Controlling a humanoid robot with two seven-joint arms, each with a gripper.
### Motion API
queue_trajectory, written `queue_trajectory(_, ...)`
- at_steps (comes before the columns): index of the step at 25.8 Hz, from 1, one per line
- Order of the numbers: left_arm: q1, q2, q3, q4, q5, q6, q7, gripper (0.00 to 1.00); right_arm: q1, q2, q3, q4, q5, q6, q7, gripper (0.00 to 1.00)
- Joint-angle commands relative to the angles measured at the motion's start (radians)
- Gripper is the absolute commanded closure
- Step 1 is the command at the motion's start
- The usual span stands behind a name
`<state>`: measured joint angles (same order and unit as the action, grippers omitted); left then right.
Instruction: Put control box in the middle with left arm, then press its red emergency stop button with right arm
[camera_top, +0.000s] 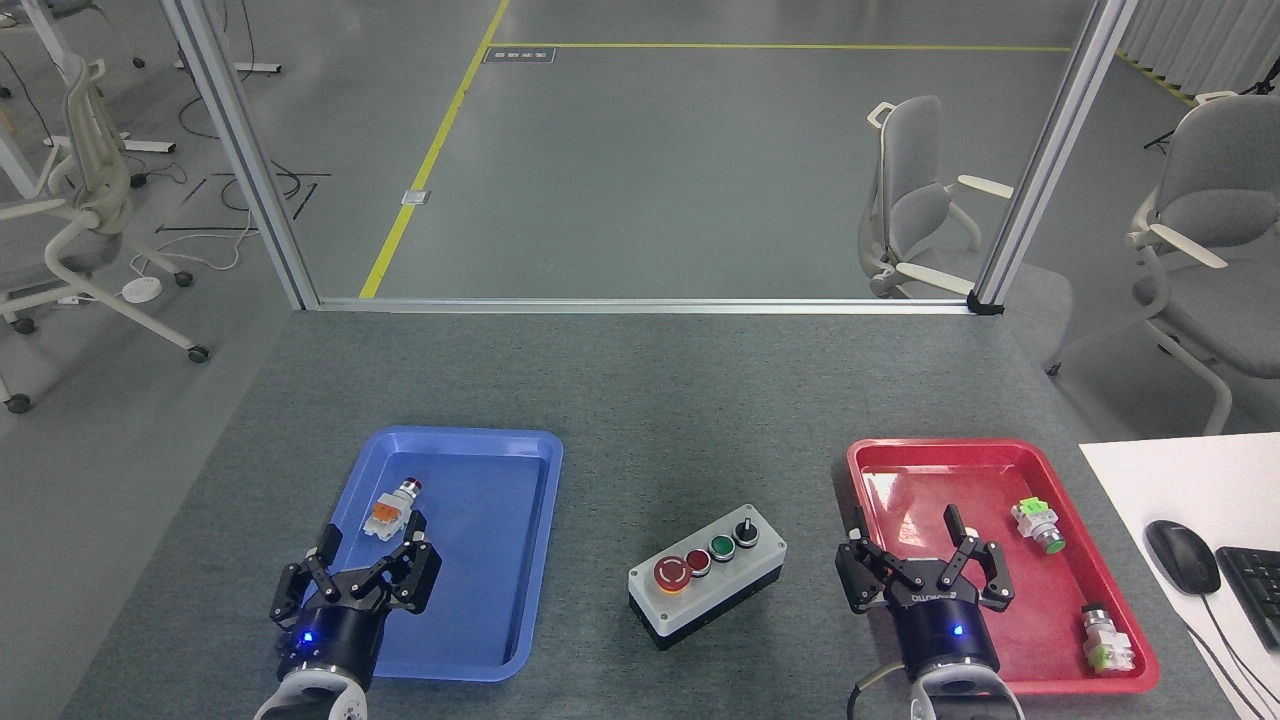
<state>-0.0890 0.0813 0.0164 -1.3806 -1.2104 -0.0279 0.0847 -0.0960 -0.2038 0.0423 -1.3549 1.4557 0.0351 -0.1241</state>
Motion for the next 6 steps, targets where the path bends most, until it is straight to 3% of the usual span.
queue_trajectory(1,0.0,0.0,0.001,0.0,0.0,0.0,0.0,0.01,0.001,0.0,-0.001,-0.006,0.0,-0.004,0.003,0.0)
queue_trajectory(6,0.0,0.0,0.001,0.0,0.0,0.0,0.0,0.01,0.005,0.0,-0.002,-0.029,0.0,-0.003,0.001,0.0)
